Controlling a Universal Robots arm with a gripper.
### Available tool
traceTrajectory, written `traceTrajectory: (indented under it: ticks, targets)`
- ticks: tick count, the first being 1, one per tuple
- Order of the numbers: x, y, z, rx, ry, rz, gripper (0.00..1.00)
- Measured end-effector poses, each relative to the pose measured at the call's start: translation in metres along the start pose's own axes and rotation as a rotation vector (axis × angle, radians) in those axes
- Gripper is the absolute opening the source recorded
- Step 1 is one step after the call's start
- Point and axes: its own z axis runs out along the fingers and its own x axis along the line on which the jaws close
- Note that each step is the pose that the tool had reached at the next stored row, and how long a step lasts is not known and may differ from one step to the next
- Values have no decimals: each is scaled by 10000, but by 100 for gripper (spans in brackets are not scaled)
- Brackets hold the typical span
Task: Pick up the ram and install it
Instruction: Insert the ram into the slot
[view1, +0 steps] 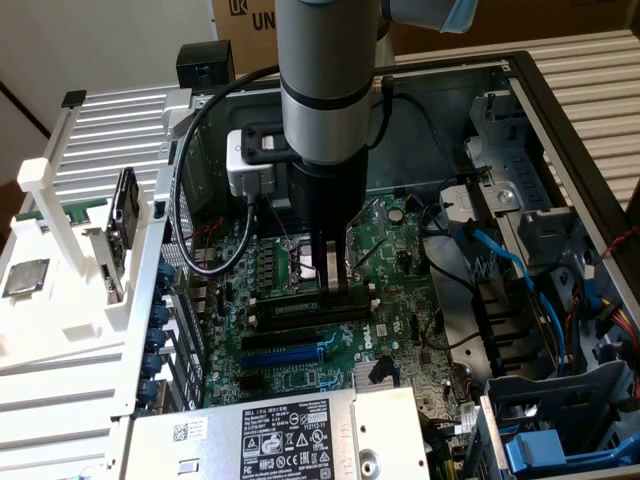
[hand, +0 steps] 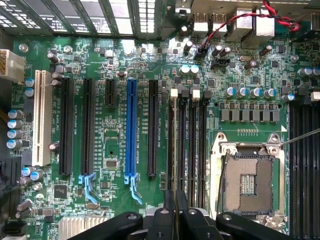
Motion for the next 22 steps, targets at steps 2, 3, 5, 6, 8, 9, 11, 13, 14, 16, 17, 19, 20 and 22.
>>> traceTrajectory:
  ticks: [2, 3, 5, 6, 8, 9, 11, 13, 14, 16, 17, 19, 20, 22]
  targets:
    - [-2, 0, 2, 1, 0, 0, 13]
    - [-2, 0, 2, 1, 0, 0, 13]
    - [-2, 0, 2, 1, -1, 1, 13]
    - [-2, 0, 2, 1, -1, 0, 13]
    - [-2, 3, 3, 4, -2, 0, 13]
    - [-2, 12, 4, 3, -3, 0, 13]
    - [-2, 14, 3, 1, 0, -2, 13]
    - [-1, 15, 4, 1, 1, 0, 13]
    - [-1, 15, 16, 1, 0, 0, 13]
    - [-1, 14, 18, 0, 1, 0, 13]
    - [-1, 14, 26, 2, -1, 0, 13]
    - [0, 14, 37, 1, -1, 0, 13]
    - [0, 14, 41, 1, 0, 0, 13]
    - [1, 13, 46, 1, 1, 0, 13]
